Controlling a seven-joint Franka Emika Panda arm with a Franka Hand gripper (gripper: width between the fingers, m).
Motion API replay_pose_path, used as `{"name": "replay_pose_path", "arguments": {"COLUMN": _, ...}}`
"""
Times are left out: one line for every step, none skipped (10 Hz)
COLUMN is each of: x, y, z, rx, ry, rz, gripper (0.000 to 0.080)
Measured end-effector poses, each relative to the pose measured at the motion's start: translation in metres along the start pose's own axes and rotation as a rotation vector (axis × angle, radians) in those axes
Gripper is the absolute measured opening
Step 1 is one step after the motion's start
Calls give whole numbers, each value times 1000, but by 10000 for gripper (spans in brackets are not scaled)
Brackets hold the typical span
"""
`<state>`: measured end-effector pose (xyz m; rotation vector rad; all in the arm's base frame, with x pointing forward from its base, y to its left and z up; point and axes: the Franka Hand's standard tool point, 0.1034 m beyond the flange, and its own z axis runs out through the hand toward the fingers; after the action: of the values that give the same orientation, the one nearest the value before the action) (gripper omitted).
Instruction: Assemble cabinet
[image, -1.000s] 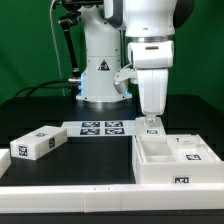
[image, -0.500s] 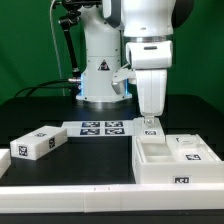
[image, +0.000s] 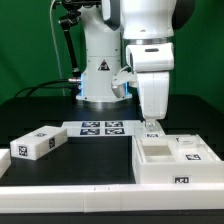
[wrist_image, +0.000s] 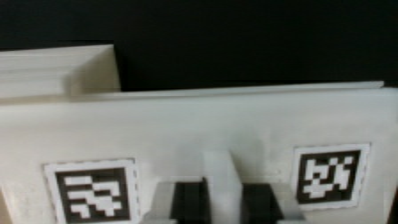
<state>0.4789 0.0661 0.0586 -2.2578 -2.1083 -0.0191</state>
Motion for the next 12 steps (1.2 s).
{"name": "replay_pose_path", "arguments": {"x": 0, "y": 0, "z": 0, "rx": 0, "ry": 0, "rz": 0, "gripper": 69}}
{"name": "replay_pose_path", "arguments": {"x": 0, "y": 1, "z": 0, "rx": -1, "ry": 0, "rz": 0, "gripper": 69}}
{"name": "replay_pose_path", "arguments": {"x": -2, "y": 7, "z": -1, "rx": -4, "ry": 2, "rz": -32, "gripper": 69}}
{"name": "replay_pose_path", "arguments": {"x": -3, "y": 16, "z": -2, "rx": -7, "ry": 4, "rz": -41, "gripper": 69}}
{"name": "replay_pose_path", "arguments": {"x": -4, "y": 28, "z": -3, "rx": -12, "ry": 8, "rz": -59, "gripper": 69}}
{"name": "replay_pose_path", "arguments": {"x": -3, "y": 42, "z": -4, "rx": -13, "ry": 12, "rz": -54, "gripper": 69}}
{"name": "replay_pose_path", "arguments": {"x": -2, "y": 51, "z": -4, "rx": -18, "ry": 16, "rz": -51, "gripper": 69}}
{"name": "replay_pose_path", "arguments": {"x": 0, "y": 60, "z": -4, "rx": -27, "ry": 22, "rz": -49, "gripper": 69}}
{"name": "replay_pose_path", "arguments": {"x": 1, "y": 68, "z": -4, "rx": -35, "ry": 26, "rz": -44, "gripper": 69}}
{"name": "replay_pose_path", "arguments": {"x": 1, "y": 77, "z": -5, "rx": -44, "ry": 30, "rz": -37, "gripper": 69}}
{"name": "replay_pose_path", "arguments": {"x": 1, "y": 85, "z": -5, "rx": -51, "ry": 34, "rz": -33, "gripper": 69}}
{"name": "replay_pose_path", "arguments": {"x": 1, "y": 90, "z": -5, "rx": -57, "ry": 37, "rz": -31, "gripper": 69}}
